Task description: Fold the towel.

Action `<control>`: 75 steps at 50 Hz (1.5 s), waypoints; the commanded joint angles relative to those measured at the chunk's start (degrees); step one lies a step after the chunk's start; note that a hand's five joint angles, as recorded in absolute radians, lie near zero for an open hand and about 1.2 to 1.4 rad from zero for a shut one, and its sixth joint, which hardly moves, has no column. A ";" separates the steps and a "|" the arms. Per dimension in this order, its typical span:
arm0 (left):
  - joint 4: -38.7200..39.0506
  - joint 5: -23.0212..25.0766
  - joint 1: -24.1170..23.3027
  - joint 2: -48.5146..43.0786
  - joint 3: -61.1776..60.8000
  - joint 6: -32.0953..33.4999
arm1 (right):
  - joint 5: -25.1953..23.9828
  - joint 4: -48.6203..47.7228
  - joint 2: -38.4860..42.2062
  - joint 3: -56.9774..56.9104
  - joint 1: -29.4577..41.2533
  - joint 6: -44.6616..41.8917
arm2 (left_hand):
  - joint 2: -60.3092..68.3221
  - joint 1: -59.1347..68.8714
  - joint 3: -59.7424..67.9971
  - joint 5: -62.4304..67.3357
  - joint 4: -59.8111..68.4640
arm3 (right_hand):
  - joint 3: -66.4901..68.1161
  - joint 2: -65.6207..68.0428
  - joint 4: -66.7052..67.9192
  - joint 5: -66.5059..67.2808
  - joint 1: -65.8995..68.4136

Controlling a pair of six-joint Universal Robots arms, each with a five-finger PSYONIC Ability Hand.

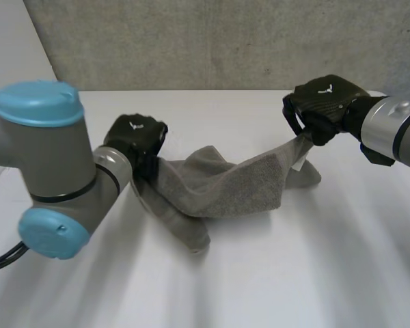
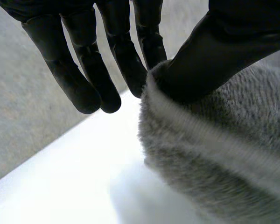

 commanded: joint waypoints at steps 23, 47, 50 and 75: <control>-5.16 -5.28 6.22 -14.78 62.80 -6.68 | 15.89 -51.74 2.26 -6.08 5.54 4.54 | -6.83 -3.43 -8.65 -14.81 -7.38 | 3.09 4.05 2.94 2.82 3.16; -10.99 -2.11 9.12 -14.17 25.55 -6.85 | 7.97 -26.48 7.10 9.38 5.10 5.42 | -6.83 -3.43 -8.65 -14.81 -7.38 | -62.78 -61.82 -62.93 -63.06 -62.72; -10.63 -2.11 9.12 -13.99 23.96 -6.85 | 7.97 -26.31 7.19 10.62 5.36 5.68 | -6.83 -3.43 -8.65 -14.81 -7.38 | -64.46 -63.49 -64.61 -64.73 -64.39; 0.62 -1.85 5.00 2.78 3.57 -0.17 | 5.42 -21.56 11.05 10.27 7.72 25.88 | -6.83 -3.43 -8.65 -14.81 -7.38 | -66.91 -65.95 -67.06 -67.18 -66.84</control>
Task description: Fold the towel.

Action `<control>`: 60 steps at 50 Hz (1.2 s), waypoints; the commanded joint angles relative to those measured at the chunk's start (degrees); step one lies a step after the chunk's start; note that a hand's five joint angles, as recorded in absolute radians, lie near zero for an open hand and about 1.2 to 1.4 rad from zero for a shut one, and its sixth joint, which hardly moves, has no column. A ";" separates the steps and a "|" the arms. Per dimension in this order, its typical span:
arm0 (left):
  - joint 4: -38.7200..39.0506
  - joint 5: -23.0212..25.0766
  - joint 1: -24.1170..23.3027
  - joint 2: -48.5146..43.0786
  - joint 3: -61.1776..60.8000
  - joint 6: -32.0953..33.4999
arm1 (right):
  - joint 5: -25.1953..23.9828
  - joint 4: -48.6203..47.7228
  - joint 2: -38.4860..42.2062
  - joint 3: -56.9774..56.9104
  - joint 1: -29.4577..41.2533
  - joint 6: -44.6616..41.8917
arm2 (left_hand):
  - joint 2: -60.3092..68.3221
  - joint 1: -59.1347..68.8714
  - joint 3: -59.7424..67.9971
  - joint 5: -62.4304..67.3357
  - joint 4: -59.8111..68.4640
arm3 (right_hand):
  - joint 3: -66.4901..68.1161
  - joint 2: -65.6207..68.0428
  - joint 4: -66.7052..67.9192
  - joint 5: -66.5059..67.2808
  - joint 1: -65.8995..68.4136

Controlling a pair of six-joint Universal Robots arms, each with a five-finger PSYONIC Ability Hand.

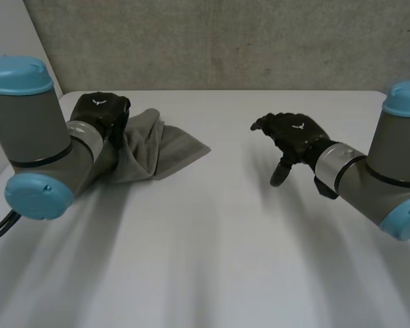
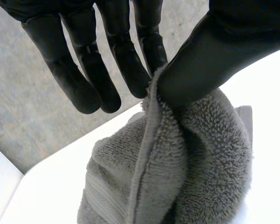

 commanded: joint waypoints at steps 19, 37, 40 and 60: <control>0.34 -2.02 -14.13 19.26 0.65 2.74 | 5.20 -12.15 2.82 -0.42 14.06 28.79 | -6.83 -3.43 -8.82 -15.53 -7.39 | -4.16 -4.30 -5.13 -3.91 -3.41; 0.16 -2.20 -15.54 20.15 -1.46 2.30 | 8.47 -17.08 8.63 -6.48 16.88 29.84 | -6.83 -3.43 -8.82 -15.53 -7.39 | 3.33 3.19 2.36 3.58 4.07; 0.07 -2.20 -16.15 20.85 -1.37 2.21 | 8.29 -17.87 10.73 -7.54 17.23 30.46 | -6.83 -3.43 -8.82 -15.53 -7.39 | 11.23 11.09 10.26 11.48 11.98; 0.51 -2.20 -11.77 19.54 -3.47 2.82 | 8.03 -17.26 6.79 -6.75 14.43 25.29 | -6.83 -3.43 -8.82 -15.53 -7.39 | 65.84 65.70 64.87 66.09 66.59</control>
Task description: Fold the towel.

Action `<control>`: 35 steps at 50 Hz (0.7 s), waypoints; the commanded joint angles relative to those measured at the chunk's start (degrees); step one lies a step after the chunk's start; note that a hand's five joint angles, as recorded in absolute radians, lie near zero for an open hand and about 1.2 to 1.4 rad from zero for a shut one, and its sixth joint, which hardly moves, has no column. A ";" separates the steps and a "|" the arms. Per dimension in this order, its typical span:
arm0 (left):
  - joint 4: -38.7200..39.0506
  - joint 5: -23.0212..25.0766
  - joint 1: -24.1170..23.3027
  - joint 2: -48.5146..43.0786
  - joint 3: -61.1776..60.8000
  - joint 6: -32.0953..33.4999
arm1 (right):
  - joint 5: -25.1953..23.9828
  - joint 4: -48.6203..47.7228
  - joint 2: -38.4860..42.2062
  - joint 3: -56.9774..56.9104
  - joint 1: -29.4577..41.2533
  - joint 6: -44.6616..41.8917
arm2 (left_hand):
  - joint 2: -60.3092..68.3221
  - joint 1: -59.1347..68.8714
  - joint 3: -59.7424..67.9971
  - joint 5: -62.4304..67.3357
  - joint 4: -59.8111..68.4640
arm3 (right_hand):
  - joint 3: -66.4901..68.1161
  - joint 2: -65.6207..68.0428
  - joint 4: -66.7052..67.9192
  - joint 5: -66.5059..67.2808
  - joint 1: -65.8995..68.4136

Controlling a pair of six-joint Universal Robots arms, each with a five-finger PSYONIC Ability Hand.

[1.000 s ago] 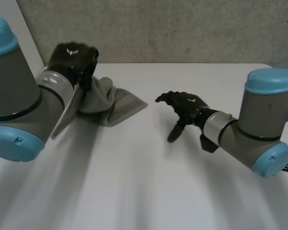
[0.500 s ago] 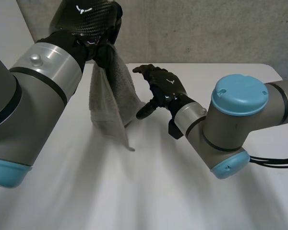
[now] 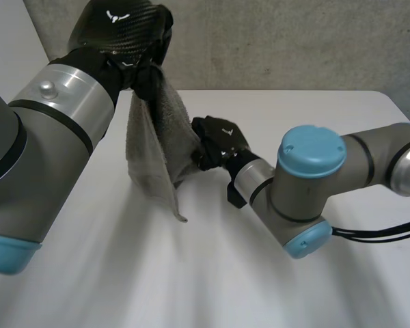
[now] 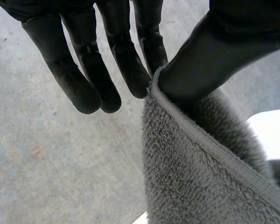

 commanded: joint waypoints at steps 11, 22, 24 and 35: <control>0.51 0.54 7.54 -4.82 -3.97 0.33 | -0.80 0.72 -21.86 8.62 -11.37 -15.15 | -6.83 -3.43 -8.83 -15.52 -7.38 | 3.45 4.55 3.04 3.65 4.86; 2.62 1.07 7.37 -7.90 -9.33 0.42 | -11.77 14.22 -34.63 10.40 -14.71 -28.40 | -6.83 -3.43 -8.83 -15.52 -7.38 | 3.45 4.55 3.04 3.65 4.86; 3.06 1.07 7.28 -9.12 -9.77 0.51 | -12.65 18.17 -34.19 9.44 -14.98 -31.91 | -6.83 -3.43 -8.83 -15.52 -7.38 | 3.45 4.55 3.04 3.65 4.86; 3.15 1.15 6.93 -19.23 -7.85 3.05 | -10.56 39.03 -20.58 2.84 -14.98 -55.84 | -6.83 -3.43 -8.83 -15.52 -7.38 | 3.45 4.55 3.04 3.65 4.86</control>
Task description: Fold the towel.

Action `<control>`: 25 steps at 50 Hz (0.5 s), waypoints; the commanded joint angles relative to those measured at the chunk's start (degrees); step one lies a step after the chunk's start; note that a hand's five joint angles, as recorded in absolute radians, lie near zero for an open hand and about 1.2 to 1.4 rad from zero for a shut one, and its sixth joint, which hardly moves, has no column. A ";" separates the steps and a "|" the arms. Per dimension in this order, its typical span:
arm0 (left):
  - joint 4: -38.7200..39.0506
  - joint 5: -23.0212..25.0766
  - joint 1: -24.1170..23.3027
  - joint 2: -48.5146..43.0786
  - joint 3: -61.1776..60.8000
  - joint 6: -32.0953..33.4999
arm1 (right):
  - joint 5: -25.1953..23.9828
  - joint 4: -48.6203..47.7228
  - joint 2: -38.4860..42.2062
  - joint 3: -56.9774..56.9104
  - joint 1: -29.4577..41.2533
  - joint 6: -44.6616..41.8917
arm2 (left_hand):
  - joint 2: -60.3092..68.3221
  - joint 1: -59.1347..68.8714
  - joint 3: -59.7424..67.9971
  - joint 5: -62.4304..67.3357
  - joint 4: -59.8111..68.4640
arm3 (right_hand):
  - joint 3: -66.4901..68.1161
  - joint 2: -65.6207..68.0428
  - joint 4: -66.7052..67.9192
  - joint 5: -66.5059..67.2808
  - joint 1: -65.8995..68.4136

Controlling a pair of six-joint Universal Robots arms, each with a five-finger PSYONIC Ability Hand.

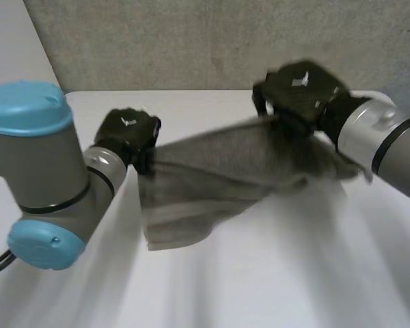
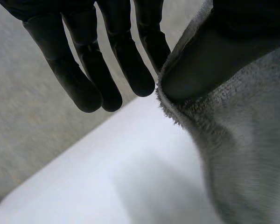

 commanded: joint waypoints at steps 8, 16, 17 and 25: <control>0.20 0.05 -0.13 -12.17 7.68 2.64 | 4.02 12.26 19.02 -10.82 1.08 -14.76 | -6.83 -3.43 -8.84 -15.53 -7.39 | 2.99 3.67 3.03 3.64 4.57; 0.02 -1.26 -0.04 -16.05 27.08 2.20 | 9.72 -10.77 22.21 -20.94 2.14 -14.59 | -6.83 -3.43 -8.84 -15.53 -7.39 | 2.99 3.67 3.03 3.64 4.57; 0.37 -1.53 0.40 -15.79 31.04 1.68 | 11.21 -20.43 20.90 -19.81 2.31 -14.59 | -6.83 -3.43 -8.84 -15.53 -7.39 | 2.99 3.67 3.03 3.64 4.57; 4.41 -7.94 3.73 -9.83 41.89 -4.99 | 10.80 -48.04 8.77 -10.05 2.05 -12.92 | -6.83 -3.43 -8.84 -15.53 -7.39 | 2.99 3.67 3.03 3.64 4.57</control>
